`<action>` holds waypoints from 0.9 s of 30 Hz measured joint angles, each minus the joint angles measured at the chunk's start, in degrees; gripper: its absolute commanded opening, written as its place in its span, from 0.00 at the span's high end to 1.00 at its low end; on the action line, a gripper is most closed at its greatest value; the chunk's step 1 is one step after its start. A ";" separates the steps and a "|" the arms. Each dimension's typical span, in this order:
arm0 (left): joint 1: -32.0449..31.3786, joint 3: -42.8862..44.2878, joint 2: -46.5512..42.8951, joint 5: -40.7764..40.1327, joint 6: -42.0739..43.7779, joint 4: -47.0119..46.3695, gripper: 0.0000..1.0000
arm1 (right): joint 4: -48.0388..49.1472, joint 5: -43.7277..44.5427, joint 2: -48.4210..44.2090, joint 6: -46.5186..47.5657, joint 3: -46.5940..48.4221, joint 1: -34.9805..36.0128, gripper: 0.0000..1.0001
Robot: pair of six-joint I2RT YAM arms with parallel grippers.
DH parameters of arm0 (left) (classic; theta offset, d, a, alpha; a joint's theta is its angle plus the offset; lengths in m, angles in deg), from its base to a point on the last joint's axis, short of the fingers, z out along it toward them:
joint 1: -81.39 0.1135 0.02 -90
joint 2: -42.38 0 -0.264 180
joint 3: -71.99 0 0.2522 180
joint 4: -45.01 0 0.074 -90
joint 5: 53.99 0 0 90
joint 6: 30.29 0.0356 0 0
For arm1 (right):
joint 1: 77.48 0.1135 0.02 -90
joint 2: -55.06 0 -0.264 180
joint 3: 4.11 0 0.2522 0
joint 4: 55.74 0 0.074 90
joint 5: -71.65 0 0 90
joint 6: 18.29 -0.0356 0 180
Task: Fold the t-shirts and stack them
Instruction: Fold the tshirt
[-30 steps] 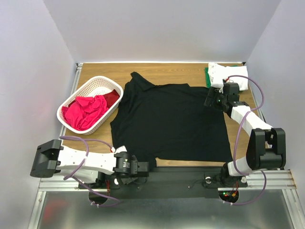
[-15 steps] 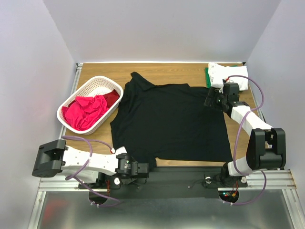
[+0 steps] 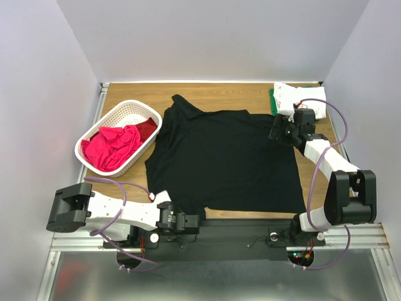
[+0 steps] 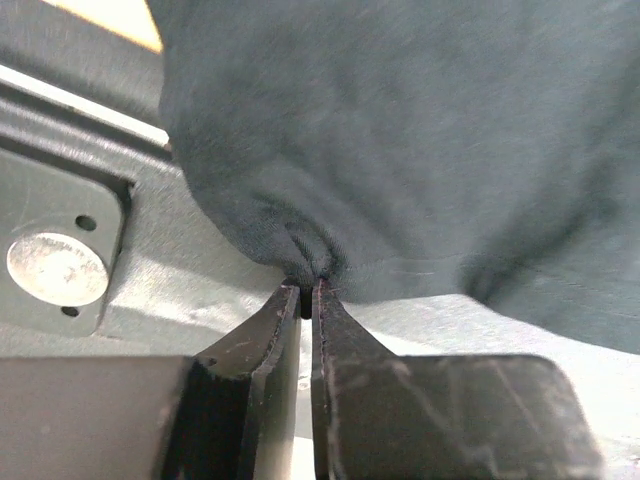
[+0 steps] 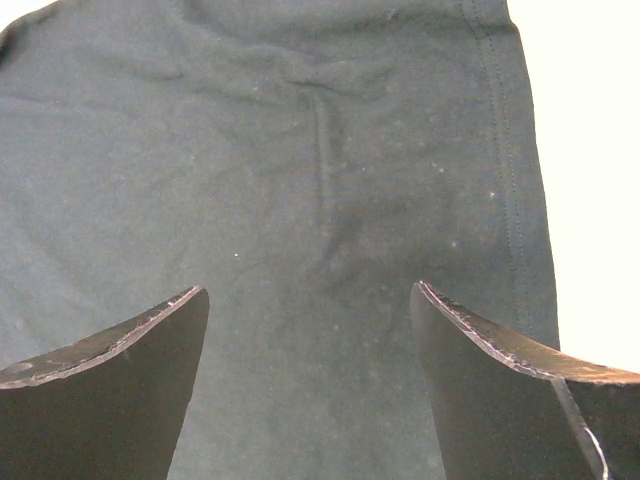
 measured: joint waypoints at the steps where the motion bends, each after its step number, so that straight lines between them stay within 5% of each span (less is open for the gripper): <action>1: 0.00 0.26 0.04 -0.72 0.00 0.17 0.98 | -0.02 0.00 -0.11 0.00 -0.04 0.00 0.12; 16: 0.02 3.98 -8.13 -21.90 0.94 2.45 1.00 | 0.00 -0.20 -2.58 -0.96 -2.08 0.00 0.13; 25: 2.84 2.47 -16.17 -35.28 11.80 -5.77 1.00 | -1.27 -0.42 -4.59 -2.05 -5.46 0.00 0.16; 27: 6.05 1.16 -17.68 -36.76 19.54 -11.17 1.00 | -2.71 0.02 -6.38 -2.01 -5.64 0.00 0.16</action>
